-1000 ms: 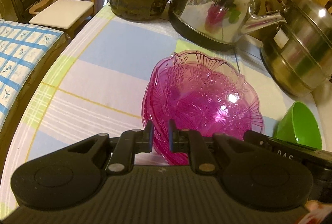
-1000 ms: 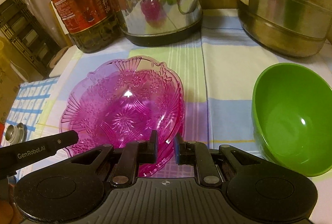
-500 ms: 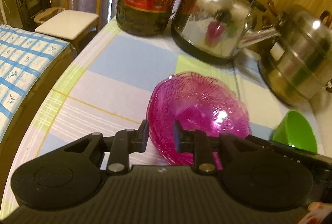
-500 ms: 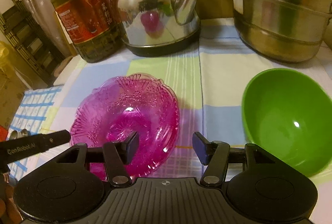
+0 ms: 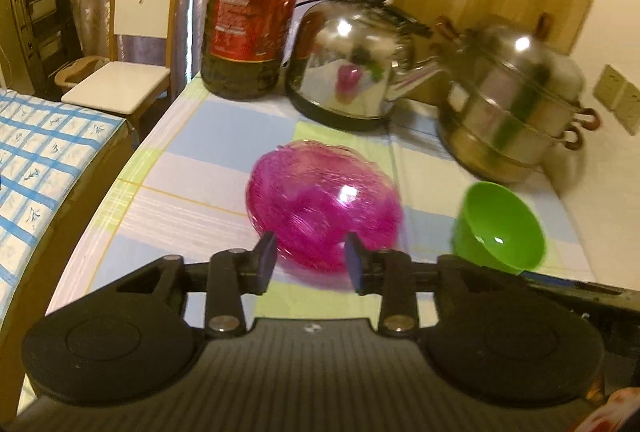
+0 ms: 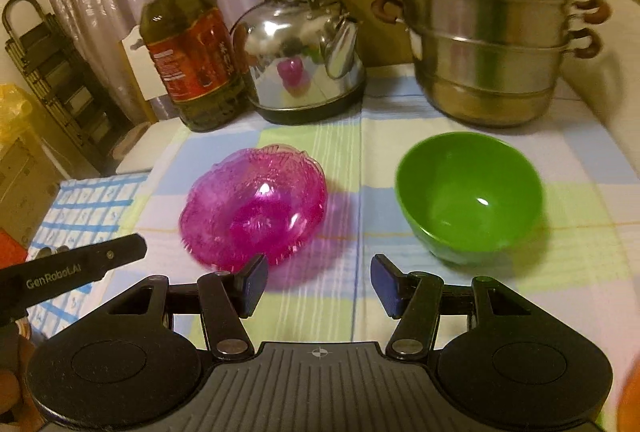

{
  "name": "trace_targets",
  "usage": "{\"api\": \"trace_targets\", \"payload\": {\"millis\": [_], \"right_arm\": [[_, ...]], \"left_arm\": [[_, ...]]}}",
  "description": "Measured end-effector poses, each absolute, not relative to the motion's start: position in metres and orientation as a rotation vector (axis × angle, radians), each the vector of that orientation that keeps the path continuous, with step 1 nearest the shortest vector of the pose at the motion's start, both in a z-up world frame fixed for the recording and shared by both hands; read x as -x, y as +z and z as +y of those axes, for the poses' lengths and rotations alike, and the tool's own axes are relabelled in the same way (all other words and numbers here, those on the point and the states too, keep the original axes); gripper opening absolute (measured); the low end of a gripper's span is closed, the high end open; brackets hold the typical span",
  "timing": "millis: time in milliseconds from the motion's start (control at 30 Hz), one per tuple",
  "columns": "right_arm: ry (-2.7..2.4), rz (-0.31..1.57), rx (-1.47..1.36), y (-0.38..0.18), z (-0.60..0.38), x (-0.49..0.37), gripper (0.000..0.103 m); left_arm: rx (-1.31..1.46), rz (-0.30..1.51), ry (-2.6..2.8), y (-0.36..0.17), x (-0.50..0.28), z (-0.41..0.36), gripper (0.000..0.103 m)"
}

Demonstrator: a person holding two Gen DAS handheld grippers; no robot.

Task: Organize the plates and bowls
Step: 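Withdraw both grippers up from the pink plate stack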

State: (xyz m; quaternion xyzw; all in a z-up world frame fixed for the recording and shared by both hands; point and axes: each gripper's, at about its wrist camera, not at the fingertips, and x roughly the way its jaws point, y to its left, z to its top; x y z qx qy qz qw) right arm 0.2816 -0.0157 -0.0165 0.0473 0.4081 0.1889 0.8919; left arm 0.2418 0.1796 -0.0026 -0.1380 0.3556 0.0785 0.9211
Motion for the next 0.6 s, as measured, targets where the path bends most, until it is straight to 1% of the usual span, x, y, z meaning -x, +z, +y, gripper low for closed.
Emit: {"api": "trace_targets", "payload": {"millis": [33,133,233,300,367,467,600], "right_arm": [[0.389,0.843,-0.101,-0.012,-0.021,-0.271,0.057],[0.378,0.828,-0.132,0.000,-0.040,-0.242,0.057],[0.359,0.812,-0.144,0.009,-0.058,-0.214,0.057],[0.340,0.800,-0.154,0.014,-0.071,-0.197,0.057],[0.321,0.790,-0.166,0.018,-0.085,-0.180,0.057],[0.300,0.798,-0.188,0.019,-0.107,-0.159,0.057],[0.265,0.803,-0.194,0.019,-0.135,-0.133,0.057]], "left_arm": [[0.283,0.726,0.154,0.002,-0.233,0.174,0.036],[0.264,0.716,0.123,0.015,-0.208,0.155,0.043],[0.251,0.707,0.100,0.025,-0.184,0.137,0.051],[0.247,0.700,0.083,0.029,-0.170,0.126,0.060],[0.250,0.695,0.058,0.033,-0.156,0.115,0.064],[0.259,0.688,0.017,0.035,-0.137,0.098,0.067],[0.245,0.705,-0.017,0.033,-0.121,0.077,0.067]]}}
